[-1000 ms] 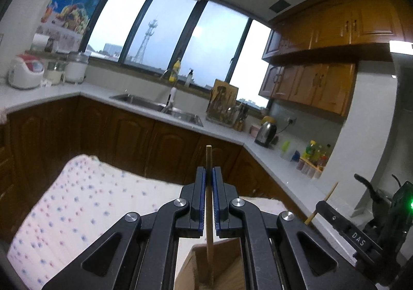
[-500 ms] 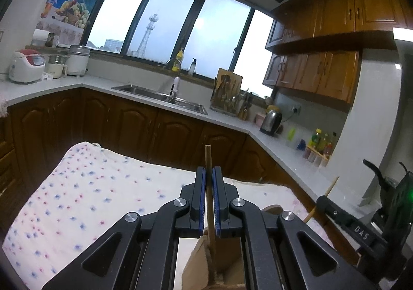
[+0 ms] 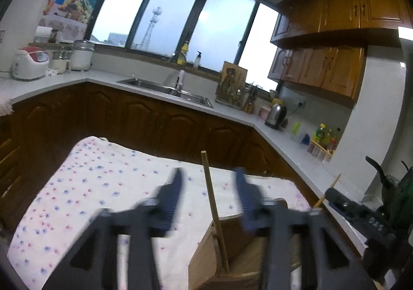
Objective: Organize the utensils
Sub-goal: 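Lower the chopsticks into the holder and open both tools, then move both tools back over the remaining utensils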
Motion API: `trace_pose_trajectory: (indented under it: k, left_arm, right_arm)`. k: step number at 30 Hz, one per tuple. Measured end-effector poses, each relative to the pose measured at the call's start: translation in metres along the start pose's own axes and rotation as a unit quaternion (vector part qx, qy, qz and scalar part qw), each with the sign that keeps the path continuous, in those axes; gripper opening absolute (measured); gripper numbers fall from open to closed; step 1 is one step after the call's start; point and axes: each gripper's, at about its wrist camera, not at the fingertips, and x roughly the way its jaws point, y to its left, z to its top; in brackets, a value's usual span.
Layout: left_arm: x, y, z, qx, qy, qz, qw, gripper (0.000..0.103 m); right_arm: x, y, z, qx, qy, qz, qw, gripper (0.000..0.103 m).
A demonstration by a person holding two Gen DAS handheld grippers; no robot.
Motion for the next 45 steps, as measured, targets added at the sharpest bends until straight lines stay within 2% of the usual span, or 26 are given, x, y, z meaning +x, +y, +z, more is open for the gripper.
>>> trace_pose_trajectory:
  k: [1,2,3,4,8,9,14,16,19,28,35,38,40,45]
  left_arm:
    - [-0.006,0.0,-0.001,-0.001,-0.003,0.002,1.0,0.063]
    - [-0.011,0.001,-0.001,-0.002,-0.002,0.004,1.0,0.072]
    - [-0.016,0.001,-0.002,-0.004,-0.002,0.004,1.0,0.079]
    - [-0.024,0.003,-0.003,-0.007,0.001,0.008,0.9999,0.082]
    - [-0.051,0.005,-0.014,-0.007,0.017,0.023,0.9996,0.101]
    - [-0.058,0.004,-0.018,-0.002,0.024,0.033,0.9992,0.102]
    - [-0.092,-0.004,-0.033,0.023,0.059,0.056,0.9964,0.102]
    - [-0.105,-0.007,-0.039,0.026,0.075,0.063,0.9948,0.102]
    - [-0.126,-0.012,-0.05,0.025,0.102,0.071,0.992,0.102]
    - [-0.186,-0.036,-0.06,0.045,0.13,0.085,0.9869,0.102]
    - [-0.203,-0.036,-0.068,0.036,0.154,0.077,0.9844,0.102]
    - [-0.203,-0.035,-0.071,0.033,0.165,0.077,0.9827,0.102]
    - [-0.202,-0.036,-0.073,0.032,0.176,0.078,0.9808,0.102]
    - [-0.197,-0.036,-0.073,0.03,0.188,0.081,0.9783,0.102]
  right_arm:
    - [-0.005,-0.001,0.001,0.003,-0.001,0.002,1.0,0.053]
    - [-0.011,-0.002,0.001,0.008,-0.001,0.004,1.0,0.057]
    - [-0.016,-0.002,0.001,0.011,-0.003,0.006,1.0,0.069]
    - [-0.022,-0.003,0.0,0.015,-0.005,0.008,1.0,0.075]
    - [-0.051,-0.005,-0.01,0.012,-0.008,0.007,1.0,0.075]
    - [-0.058,-0.005,-0.014,0.007,-0.004,0.002,1.0,0.075]
    - [-0.093,-0.005,-0.035,0.001,0.014,-0.006,1.0,0.075]
    - [-0.108,-0.006,-0.045,0.0,0.019,-0.007,1.0,0.08]
    - [-0.129,-0.006,-0.06,-0.003,0.021,-0.024,0.999,0.081]
    - [-0.169,-0.011,-0.103,-0.015,0.055,-0.067,0.996,0.083]
    - [-0.177,-0.018,-0.129,-0.019,0.091,-0.087,0.992,0.082]
    - [-0.174,-0.022,-0.137,-0.019,0.103,-0.093,0.99,0.076]
    - [-0.169,-0.026,-0.142,-0.015,0.117,-0.095,0.988,0.068]
    - [-0.16,-0.028,-0.147,-0.013,0.134,-0.091,0.987,0.063]
